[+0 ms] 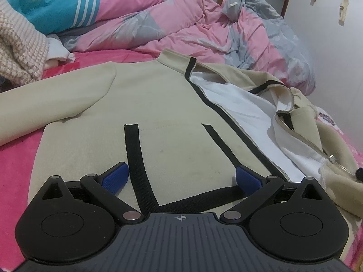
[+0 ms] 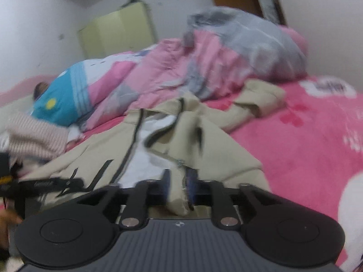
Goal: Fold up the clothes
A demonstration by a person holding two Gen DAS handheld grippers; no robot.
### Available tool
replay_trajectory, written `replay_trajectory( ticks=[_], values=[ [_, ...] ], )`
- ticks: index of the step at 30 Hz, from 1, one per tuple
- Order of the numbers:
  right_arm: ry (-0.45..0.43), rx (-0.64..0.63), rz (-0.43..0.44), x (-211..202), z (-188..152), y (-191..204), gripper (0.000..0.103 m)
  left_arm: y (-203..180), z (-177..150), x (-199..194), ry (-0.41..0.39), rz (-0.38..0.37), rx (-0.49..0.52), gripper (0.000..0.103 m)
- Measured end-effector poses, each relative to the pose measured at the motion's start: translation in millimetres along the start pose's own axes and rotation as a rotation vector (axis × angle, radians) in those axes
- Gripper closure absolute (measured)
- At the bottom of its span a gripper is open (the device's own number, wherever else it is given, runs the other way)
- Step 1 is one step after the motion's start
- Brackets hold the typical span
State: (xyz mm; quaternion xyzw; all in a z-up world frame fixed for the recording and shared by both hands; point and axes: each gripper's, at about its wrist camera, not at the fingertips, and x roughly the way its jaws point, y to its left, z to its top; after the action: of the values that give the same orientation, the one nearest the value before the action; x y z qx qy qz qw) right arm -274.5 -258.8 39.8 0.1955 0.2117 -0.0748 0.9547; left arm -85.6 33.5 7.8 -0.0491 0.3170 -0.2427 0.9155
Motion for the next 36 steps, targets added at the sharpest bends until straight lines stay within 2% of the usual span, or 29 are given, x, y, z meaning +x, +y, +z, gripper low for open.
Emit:
replay_trajectory(
  ticks=[2,3,5,7,9,13,18,21,23,26,28,31,33,36],
  values=[
    [0.037,0.056,0.025,8,-1,-8,0.067,1,0,0,-0.002,-0.006,-0.005,0.001],
    [0.057,0.087,0.041,12,-2,-12,0.071,2,0,0,-0.003,-0.010,-0.009,0.001],
    [0.069,0.123,0.061,15,-3,-15,0.097,3,0,0,-0.003,-0.016,-0.014,0.001],
    [0.029,0.099,0.069,7,-3,-7,0.097,3,1,0,-0.004,-0.017,-0.016,0.001],
    [-0.012,0.013,0.108,-5,-1,13,0.097,3,1,-1,-0.005,-0.018,-0.018,0.001],
    [-0.004,-0.273,0.214,-21,-12,68,0.097,4,1,-1,-0.005,-0.019,-0.019,0.001],
    [0.096,-0.577,0.215,-2,-54,121,0.097,4,1,-4,-0.016,-0.024,-0.024,0.002],
    [0.095,-0.713,0.179,1,-75,140,0.093,3,7,-16,-0.052,-0.059,-0.030,0.003],
    [0.115,-0.703,0.199,-2,-71,141,0.082,-4,18,-21,-0.097,-0.120,-0.012,0.002],
    [0.140,-0.625,0.307,-12,-51,129,0.061,-23,35,-16,-0.123,-0.209,0.053,0.002],
    [0.132,-0.544,0.377,-17,-33,116,0.060,-41,40,3,-0.073,-0.237,0.129,0.003],
    [0.147,-0.393,0.361,2,-14,93,0.059,-60,39,32,-0.008,-0.249,0.216,0.004],
    [0.162,-0.309,0.331,20,-5,80,0.059,-64,37,45,0.020,-0.258,0.234,0.004],
    [0.192,-0.265,0.332,48,-4,71,0.061,-62,37,58,0.064,-0.244,0.218,0.005]
  ],
)
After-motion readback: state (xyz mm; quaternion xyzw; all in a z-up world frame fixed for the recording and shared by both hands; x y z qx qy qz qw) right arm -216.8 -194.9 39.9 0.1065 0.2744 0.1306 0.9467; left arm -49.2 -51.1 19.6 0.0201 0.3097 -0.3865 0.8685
